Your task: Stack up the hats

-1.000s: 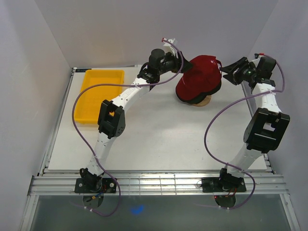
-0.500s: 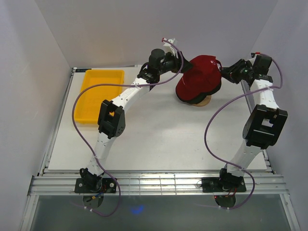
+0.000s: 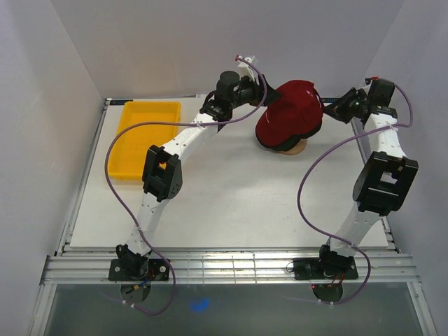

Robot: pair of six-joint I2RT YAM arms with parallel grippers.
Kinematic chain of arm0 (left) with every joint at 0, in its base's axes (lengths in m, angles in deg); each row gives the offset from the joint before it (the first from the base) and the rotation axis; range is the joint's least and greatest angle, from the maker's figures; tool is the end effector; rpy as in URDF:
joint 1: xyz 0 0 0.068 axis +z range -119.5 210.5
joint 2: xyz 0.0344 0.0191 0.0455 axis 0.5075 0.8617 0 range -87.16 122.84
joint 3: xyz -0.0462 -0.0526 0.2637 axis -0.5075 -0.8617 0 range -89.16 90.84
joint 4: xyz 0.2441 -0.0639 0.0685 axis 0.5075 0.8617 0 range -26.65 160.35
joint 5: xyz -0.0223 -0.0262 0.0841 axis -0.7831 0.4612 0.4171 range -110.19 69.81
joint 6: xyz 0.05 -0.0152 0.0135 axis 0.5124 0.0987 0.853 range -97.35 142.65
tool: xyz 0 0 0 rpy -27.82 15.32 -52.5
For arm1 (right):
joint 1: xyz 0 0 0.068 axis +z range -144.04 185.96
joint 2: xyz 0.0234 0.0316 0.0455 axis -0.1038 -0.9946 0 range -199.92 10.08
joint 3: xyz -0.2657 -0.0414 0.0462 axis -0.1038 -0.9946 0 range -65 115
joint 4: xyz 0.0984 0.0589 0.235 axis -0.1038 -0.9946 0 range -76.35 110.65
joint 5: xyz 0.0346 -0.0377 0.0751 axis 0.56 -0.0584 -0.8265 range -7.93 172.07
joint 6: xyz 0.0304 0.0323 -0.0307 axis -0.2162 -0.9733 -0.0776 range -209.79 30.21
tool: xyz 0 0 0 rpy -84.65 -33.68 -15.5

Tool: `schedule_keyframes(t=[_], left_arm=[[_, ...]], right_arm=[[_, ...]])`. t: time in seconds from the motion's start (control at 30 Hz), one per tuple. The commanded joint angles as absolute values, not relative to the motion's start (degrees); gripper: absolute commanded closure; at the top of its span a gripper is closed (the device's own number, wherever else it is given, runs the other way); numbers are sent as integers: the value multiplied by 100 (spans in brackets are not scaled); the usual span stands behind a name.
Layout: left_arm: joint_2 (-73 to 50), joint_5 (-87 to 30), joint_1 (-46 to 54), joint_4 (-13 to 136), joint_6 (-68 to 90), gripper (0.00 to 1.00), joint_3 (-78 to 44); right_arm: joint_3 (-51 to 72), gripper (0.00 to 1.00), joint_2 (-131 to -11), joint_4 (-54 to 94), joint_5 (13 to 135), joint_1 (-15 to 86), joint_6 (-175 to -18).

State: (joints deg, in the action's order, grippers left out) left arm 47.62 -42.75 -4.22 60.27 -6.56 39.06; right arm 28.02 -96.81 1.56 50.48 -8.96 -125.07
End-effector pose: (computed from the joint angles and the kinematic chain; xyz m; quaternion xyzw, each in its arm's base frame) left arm 0.4549 -0.3317 0.3260 0.1682 0.7069 -0.4766 0.4948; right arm 0.4266 -0.0944 0.3089 0.2410 0.8208 0.3167 0.4098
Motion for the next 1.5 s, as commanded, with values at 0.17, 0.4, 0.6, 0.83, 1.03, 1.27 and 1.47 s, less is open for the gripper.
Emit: schedule_keyframes(t=[0.17,0.4,0.6,0.83,1.03,1.27,1.47], left_arm=[[4766,-4330,-466,5974,-706,38,4118],[4784,-4321,-466,6027,-706,38,4118],[4731,-4051,-466,6193,-618,38,4092],[4037,-3205,-238,6387,-1301,39,2687],[3870,-3846,-18,5667,-2120,39,1483],[3826,-4084,70,5228,-2534,36,937],[3826,-4198,96,4806,-2771,36,857]], right_arm=[[2931,92,-9925,-123,5536,-872,-12108],[2913,92,-10092,-246,5720,-828,-11976],[2878,92,-10145,-273,5834,-802,-11906],[3089,92,-10215,-369,5808,-802,-11879],[3081,92,-10171,-378,5808,-793,-11853],[3054,92,-10119,-378,5791,-793,-11826],[3072,92,-10119,-396,5790,-802,-11826]])
